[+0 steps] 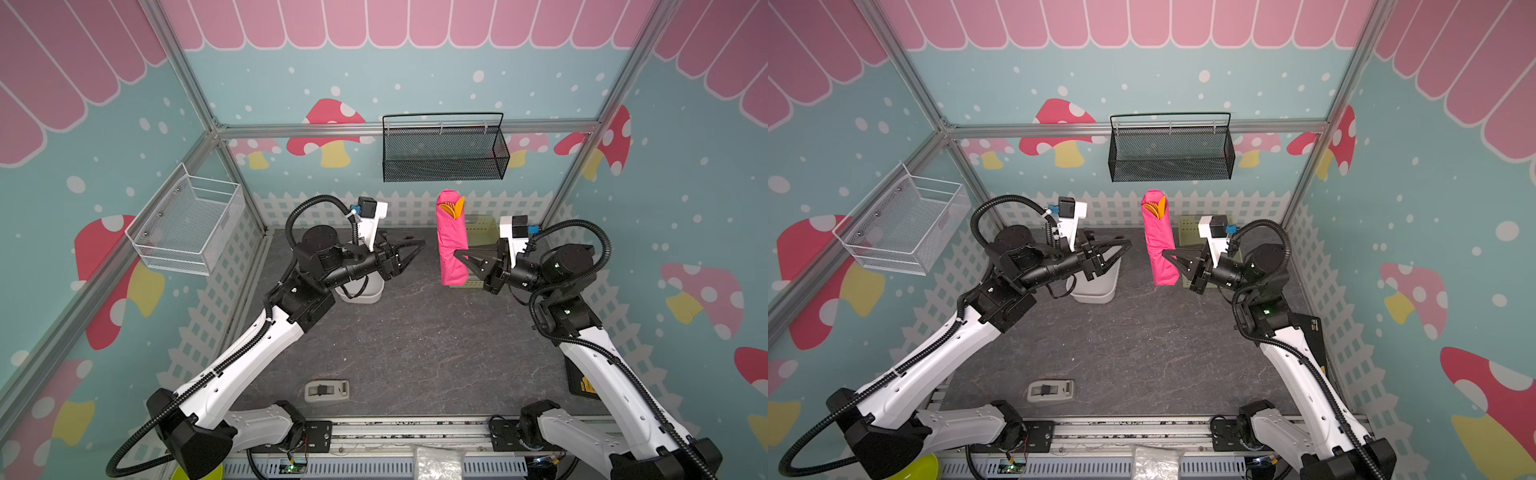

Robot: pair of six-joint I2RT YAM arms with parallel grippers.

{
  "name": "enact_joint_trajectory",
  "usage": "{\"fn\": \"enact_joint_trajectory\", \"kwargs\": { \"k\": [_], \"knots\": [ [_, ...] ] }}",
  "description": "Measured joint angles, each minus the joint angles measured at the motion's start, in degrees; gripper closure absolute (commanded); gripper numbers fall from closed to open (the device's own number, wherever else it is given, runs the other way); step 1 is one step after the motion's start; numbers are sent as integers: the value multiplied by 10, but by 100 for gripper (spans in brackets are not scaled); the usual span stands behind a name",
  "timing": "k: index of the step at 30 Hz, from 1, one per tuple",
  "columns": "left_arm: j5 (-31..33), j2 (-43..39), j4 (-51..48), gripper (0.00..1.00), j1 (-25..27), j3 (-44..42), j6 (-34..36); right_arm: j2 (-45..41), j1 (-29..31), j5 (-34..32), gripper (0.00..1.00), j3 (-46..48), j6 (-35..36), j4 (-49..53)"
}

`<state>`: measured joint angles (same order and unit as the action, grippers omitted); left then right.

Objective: Place the utensils on the paper napkin and roll it up

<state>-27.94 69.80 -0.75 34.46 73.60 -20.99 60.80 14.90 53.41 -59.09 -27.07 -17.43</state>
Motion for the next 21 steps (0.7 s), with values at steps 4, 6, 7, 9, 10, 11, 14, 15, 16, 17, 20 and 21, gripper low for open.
{"fn": "enact_joint_trajectory", "kwargs": {
  "k": [4,6,7,9,10,11,14,15,16,17,20,21],
  "knots": [
    [17,-22,-31,49,-26,-22,1,49,-27,6,100,-11,12,6],
    [21,-29,-42,49,-35,-30,2,76,-44,11,100,-17,16,8],
    [23,-31,-46,49,-38,-33,2,91,-54,14,100,-20,18,8],
    [23,-33,-53,49,-43,-37,2,121,-72,19,100,-27,18,9],
    [23,-33,-55,49,-45,-38,2,137,-80,23,100,-31,19,9],
    [22,-33,-57,49,-46,-38,2,155,-86,29,100,-36,19,9],
    [10,-30,-56,48,-48,-38,1,192,-92,62,100,-39,12,-1],
    [6,-27,-52,48,-48,-38,0,199,-92,73,100,-39,7,-7],
    [-2,-21,-45,47,-48,-38,-5,204,-92,87,100,-35,-6,-26],
    [-10,-14,-34,46,-48,-38,-11,204,-92,100,100,-28,-22,-50],
    [-34,14,5,44,-48,-38,-33,199,-91,133,100,-2,-83,-145],
    [-40,23,16,43,-48,-38,-40,197,-89,142,100,7,-106,-177]
  ]
}}
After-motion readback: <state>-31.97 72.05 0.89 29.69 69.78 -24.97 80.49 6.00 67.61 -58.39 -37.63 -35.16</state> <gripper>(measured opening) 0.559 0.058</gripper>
